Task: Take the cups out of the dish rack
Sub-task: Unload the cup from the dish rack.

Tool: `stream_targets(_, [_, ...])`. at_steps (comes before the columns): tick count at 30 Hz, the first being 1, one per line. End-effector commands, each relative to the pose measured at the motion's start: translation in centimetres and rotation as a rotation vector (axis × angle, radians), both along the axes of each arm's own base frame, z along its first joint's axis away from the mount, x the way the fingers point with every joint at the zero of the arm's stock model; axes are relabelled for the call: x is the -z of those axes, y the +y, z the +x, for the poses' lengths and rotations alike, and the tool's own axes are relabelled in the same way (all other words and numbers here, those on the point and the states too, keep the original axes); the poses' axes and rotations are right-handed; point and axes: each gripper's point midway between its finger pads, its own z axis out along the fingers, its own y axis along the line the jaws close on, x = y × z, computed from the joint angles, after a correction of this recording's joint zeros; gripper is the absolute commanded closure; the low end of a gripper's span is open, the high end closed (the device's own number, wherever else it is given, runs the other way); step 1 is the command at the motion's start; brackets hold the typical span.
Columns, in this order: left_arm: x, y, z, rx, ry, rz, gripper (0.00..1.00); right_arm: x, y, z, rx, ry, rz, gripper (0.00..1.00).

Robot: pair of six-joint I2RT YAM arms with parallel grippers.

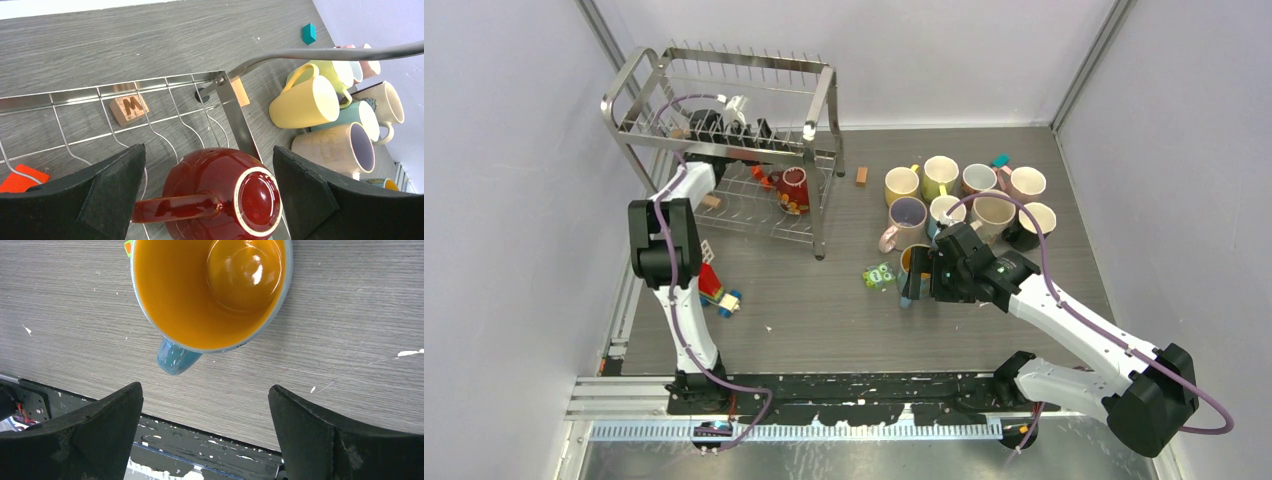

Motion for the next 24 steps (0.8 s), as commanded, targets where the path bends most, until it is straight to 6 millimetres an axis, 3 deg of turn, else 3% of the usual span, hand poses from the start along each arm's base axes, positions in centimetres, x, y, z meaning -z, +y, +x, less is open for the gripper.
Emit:
stream_targets(1, [1.2, -1.0, -0.7, 0.099, 0.052, 0.003, 0.00, -0.8, 0.4, 0.6, -0.011, -0.026, 0.009, 0.00])
stream_targets(13, [3.1, -1.4, -2.9, 0.142, 0.146, 0.027, 0.00, -0.9, 0.4, 0.7, -0.014, -0.029, 0.008, 0.00])
stream_targets(24, [2.0, -1.6, -4.9, 0.146, 0.142, 0.021, 0.00, -0.8, 0.5, 0.1, -0.024, -0.025, 0.034, 0.00])
